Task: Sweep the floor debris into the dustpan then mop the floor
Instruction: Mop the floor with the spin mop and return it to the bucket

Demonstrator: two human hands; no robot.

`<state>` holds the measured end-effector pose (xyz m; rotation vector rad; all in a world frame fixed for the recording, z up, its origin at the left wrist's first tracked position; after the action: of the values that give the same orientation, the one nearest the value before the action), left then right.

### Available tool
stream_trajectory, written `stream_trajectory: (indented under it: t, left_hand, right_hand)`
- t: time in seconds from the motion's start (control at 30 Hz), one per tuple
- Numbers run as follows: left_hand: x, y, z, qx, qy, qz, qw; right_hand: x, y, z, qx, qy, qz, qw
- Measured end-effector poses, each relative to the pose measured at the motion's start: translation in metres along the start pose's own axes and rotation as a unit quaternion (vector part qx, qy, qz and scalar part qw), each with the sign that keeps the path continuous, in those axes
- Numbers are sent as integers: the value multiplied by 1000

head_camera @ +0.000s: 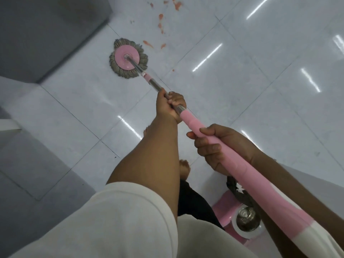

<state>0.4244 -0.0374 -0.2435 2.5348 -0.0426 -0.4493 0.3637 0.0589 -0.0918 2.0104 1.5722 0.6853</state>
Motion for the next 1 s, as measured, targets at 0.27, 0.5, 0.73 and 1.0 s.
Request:
stream_trajectory:
  t: [0.27,0.5,0.73,1.0]
  left_hand:
    - [43,78,14,10,11,-1,1000]
    - [-45,74,6,-6,-50,-22,999]
    - [-42,96,39,-6,-9,-20,1000]
    - [-29,123,94,21,60,-35,997]
  right_hand:
    - [-68,54,17,-7,5,20,1000]
    - [-66,32,-56,65,10,8,998]
    - [-108,17,-47,31,39,-48,998]
    - [-174,-19,-32,36,49,-119,991]
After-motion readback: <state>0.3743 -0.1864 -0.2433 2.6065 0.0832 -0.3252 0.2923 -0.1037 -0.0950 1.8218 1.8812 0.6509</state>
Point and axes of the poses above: each hand's wrist, its own z-axis towards the middle knuckle, its own y-axis out of the palm, x = y × z, the point moved 9 cm from there along z, towards the middle knuckle, and after that the axes turned 5 degrees about -z, right-handed, at the moved point
